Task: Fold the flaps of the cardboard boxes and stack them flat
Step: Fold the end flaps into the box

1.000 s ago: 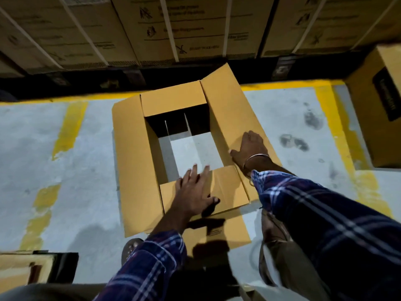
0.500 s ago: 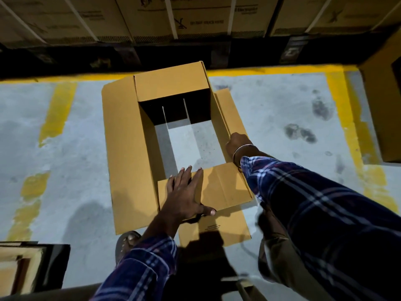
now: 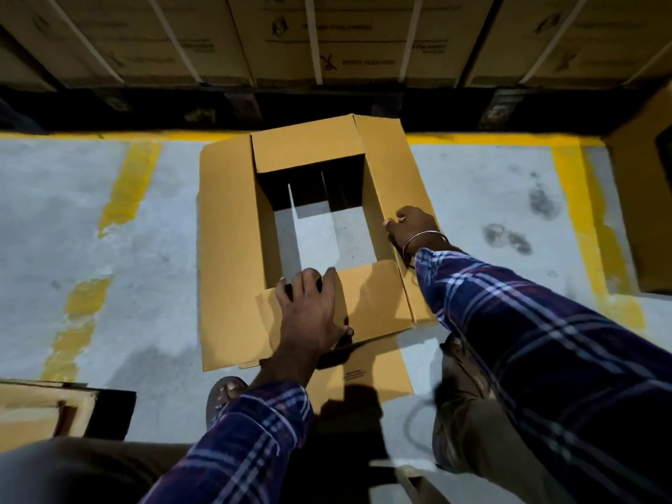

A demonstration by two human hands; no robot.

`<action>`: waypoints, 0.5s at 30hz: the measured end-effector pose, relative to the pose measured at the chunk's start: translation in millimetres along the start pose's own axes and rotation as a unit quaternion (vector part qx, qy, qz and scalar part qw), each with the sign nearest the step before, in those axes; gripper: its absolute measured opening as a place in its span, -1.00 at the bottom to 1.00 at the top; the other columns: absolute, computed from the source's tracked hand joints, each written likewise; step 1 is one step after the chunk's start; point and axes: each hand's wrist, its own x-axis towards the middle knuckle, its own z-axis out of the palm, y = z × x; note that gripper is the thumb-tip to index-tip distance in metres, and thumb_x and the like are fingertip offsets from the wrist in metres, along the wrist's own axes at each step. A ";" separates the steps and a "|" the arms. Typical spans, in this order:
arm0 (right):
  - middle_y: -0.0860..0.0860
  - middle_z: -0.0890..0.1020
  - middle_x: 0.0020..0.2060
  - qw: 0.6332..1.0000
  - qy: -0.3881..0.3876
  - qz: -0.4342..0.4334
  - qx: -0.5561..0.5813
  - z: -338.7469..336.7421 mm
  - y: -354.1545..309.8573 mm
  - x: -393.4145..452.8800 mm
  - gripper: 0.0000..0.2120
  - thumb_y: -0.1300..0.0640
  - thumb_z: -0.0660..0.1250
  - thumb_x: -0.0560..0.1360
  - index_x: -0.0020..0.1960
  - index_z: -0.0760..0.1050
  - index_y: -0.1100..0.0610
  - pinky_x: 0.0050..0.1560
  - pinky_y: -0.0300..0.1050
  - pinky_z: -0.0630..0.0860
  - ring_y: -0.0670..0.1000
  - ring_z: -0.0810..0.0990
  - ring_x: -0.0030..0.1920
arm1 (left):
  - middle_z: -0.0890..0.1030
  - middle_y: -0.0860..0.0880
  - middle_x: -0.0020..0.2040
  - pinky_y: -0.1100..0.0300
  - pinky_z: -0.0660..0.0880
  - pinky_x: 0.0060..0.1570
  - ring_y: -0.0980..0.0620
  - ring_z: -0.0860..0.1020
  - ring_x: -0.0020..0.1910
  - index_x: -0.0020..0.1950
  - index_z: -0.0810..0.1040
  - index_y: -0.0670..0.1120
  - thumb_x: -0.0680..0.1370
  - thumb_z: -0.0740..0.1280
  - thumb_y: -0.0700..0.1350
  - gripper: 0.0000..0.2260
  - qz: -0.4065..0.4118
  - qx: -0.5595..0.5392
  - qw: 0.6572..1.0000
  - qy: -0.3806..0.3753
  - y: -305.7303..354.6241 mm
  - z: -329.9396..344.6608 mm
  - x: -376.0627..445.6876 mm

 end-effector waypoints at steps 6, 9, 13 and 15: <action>0.09 0.73 -0.23 0.981 -0.090 -0.084 0.149 -0.3 -16.1 -57.3 -0.61 -0.16 0.26 0.63 -0.06 0.65 0.13 -0.06 -0.02 0.54 0.11 0.69 -0.18 | 0.63 0.10 -0.19 -0.05 0.45 0.16 0.05 0.58 -0.18 -0.08 0.64 0.05 0.61 0.00 0.39 -0.43 -0.051 -0.138 0.983 0.107 12.5 -47.9 -26.6; 0.10 0.74 -0.12 0.952 -0.278 -0.055 0.113 0.8 -8.6 -85.0 -0.57 -0.21 0.28 0.62 0.13 0.61 0.16 -0.14 -0.10 0.48 0.08 0.69 -0.12 | 0.67 0.07 -0.24 0.11 0.56 -0.17 0.05 0.62 -0.24 -0.16 0.67 0.02 0.63 0.23 0.27 -0.59 -0.060 -0.210 0.976 -0.016 15.7 -57.8 -44.3; 0.07 0.58 0.32 0.896 -0.367 -0.119 -0.219 10.1 14.5 -109.8 -0.37 -0.23 0.52 0.42 0.36 0.53 0.09 0.33 0.07 0.49 0.09 0.57 0.28 | 0.62 -0.06 0.24 -0.09 0.57 0.17 -0.09 0.58 0.20 0.30 0.55 0.12 0.46 0.50 0.15 -0.57 -0.044 -0.175 0.971 -0.155 11.6 -34.8 -71.8; 0.03 0.45 0.43 0.879 -0.355 -0.120 -0.296 25.2 26.2 -123.3 -0.24 -0.20 0.58 0.38 0.47 0.43 0.04 0.42 0.02 0.40 0.09 0.46 0.39 | 0.40 -0.16 0.47 -0.20 0.43 0.35 -0.21 0.39 0.43 0.52 0.35 0.04 0.44 0.52 0.21 -0.27 -0.059 -0.125 0.975 -0.172 8.4 -18.6 -82.2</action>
